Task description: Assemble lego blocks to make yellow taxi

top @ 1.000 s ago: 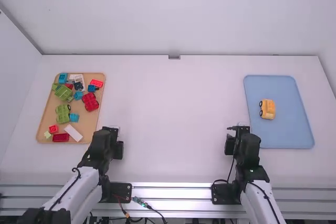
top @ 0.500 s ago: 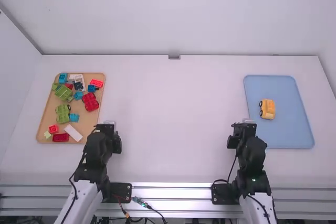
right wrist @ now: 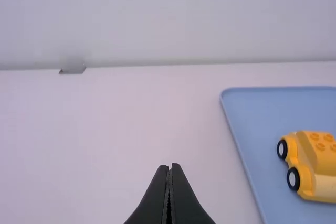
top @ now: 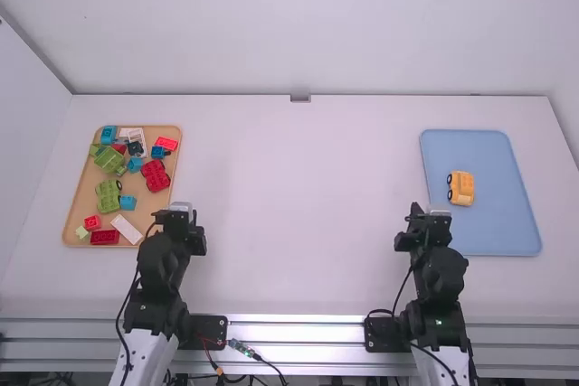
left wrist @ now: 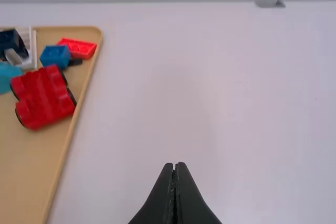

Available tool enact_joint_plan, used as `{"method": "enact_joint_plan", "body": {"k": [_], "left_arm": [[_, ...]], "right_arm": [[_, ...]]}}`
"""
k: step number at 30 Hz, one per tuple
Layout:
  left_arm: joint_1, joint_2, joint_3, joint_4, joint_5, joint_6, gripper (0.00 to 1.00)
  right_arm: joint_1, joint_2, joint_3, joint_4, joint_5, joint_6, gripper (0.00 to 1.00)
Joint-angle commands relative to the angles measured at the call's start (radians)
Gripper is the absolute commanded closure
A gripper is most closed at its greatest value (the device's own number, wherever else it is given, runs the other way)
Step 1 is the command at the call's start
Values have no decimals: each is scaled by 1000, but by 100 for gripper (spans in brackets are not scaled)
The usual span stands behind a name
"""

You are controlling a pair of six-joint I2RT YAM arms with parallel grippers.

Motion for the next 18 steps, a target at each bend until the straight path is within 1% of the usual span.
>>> {"method": "enact_joint_plan", "body": {"k": [1, 8, 18], "left_arm": [[2, -37, -7, -8, -4, 1, 100], [2, -128, -7, -8, -4, 1, 100], [2, -240, -7, -8, -4, 1, 100]], "right_arm": [[0, -30, -7, -12, 1, 4, 100], [0, -94, -7, -12, 1, 4, 100], [0, -94, -7, -12, 1, 4, 100]]}}
